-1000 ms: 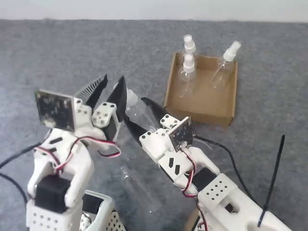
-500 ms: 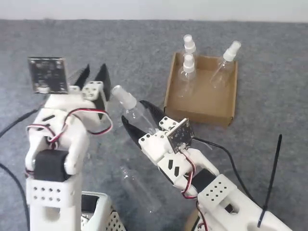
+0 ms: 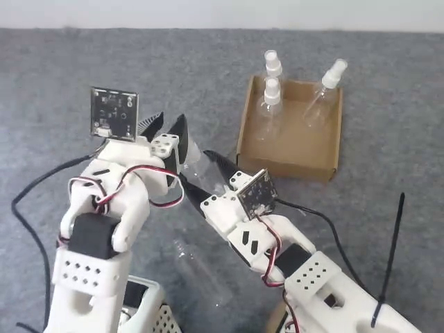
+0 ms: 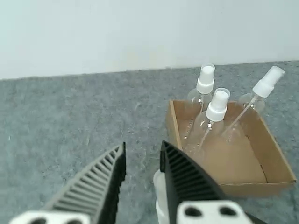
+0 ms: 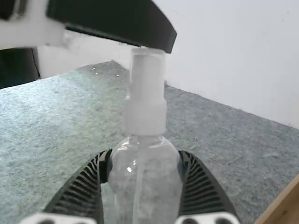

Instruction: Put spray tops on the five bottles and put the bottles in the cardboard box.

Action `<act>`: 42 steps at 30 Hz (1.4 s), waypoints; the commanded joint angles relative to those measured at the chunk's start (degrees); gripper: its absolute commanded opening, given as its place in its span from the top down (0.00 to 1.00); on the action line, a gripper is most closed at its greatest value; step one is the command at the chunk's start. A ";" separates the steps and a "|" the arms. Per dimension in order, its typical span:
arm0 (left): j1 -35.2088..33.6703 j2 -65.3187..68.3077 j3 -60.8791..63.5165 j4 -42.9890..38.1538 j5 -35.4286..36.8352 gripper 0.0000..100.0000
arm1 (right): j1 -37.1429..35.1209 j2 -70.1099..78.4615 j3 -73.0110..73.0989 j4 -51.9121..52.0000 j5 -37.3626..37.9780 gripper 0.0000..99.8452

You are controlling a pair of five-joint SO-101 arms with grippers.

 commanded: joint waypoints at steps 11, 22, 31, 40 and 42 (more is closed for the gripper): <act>-7.56 -11.96 -10.95 4.92 -0.53 0.86 | -0.04 -2.33 -1.58 0.57 -0.35 0.99; -4.40 -27.96 12.53 6.77 -3.78 0.79 | 9.80 -1.01 -27.87 26.51 -0.53 0.99; 3.43 -35.60 24.04 2.90 -3.69 0.69 | 12.88 17.80 -49.58 36.26 -0.79 0.99; 1.41 -35.96 30.46 -4.57 -4.04 0.68 | 6.64 26.33 -58.46 43.82 -6.07 0.99; 1.14 -35.96 31.96 -6.24 -4.31 0.68 | 6.20 25.27 -58.37 45.05 -6.07 0.99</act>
